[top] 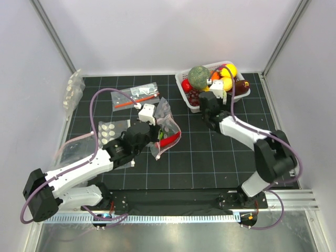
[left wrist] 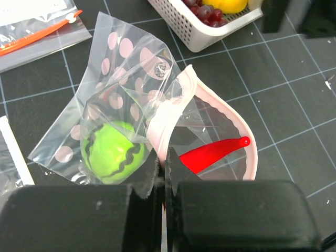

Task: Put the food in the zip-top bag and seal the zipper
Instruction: Pick up the fake vegetable from the bin.

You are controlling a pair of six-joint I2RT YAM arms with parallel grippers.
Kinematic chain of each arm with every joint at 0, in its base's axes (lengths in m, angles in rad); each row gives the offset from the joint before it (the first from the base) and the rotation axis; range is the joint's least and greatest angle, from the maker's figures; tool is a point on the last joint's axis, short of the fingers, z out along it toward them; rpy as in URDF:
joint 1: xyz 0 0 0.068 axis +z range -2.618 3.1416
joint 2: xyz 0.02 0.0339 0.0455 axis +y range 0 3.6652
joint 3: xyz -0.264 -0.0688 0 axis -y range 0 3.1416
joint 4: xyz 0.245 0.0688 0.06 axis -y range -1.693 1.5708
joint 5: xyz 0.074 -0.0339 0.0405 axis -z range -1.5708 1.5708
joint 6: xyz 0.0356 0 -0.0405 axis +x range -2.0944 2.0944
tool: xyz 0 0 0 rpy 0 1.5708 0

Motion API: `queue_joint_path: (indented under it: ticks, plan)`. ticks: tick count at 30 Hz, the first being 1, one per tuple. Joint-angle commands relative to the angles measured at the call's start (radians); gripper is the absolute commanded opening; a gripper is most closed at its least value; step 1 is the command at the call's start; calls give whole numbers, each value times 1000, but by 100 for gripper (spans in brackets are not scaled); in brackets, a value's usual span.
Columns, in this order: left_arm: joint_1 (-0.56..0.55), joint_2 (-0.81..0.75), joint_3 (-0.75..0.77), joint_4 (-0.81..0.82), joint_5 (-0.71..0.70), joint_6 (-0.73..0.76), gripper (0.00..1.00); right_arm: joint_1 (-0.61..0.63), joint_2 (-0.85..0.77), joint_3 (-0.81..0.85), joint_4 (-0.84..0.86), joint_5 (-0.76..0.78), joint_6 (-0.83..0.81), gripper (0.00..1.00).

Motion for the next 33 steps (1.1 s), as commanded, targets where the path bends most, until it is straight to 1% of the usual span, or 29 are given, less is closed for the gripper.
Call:
queue_joint_path:
  ticks: [1,4,5,10,12,15,18,19,26,27,28,30,31,33]
  plan:
    - [-1,12,28,30,-3,-12,0,-27,110,107,128,73,-97,100]
    - [-1,21,31,30,8,-21,0,-55,184,175,141,68,-110,100]
    - [-1,23,34,28,14,-21,0,-70,222,184,173,64,-134,100]
    - [-1,26,37,25,34,-30,0,-92,301,264,237,94,-194,100]
    - [-1,24,34,27,34,-32,0,-96,330,296,250,81,-208,100]
    - [-1,26,34,27,35,-33,0,-104,365,354,215,73,-209,100]
    - [-1,23,37,24,35,-33,0,-118,401,403,151,61,-171,98]
    - [-1,23,36,24,37,-33,0,-130,414,411,132,64,-124,97]
    - [-2,18,34,24,39,-35,0,-165,436,422,25,54,-25,93]
    - [-1,18,34,21,35,-35,0,-167,437,419,25,53,-25,91]
    - [-1,17,34,19,35,-33,0,-169,439,419,25,47,-27,85]
    - [-1,15,33,22,35,-33,0,-169,439,420,26,42,-35,77]
    - [-1,15,33,22,38,-35,0,-169,433,417,26,39,-35,66]
    - [-1,17,36,22,43,-35,0,-169,393,399,48,38,-44,58]
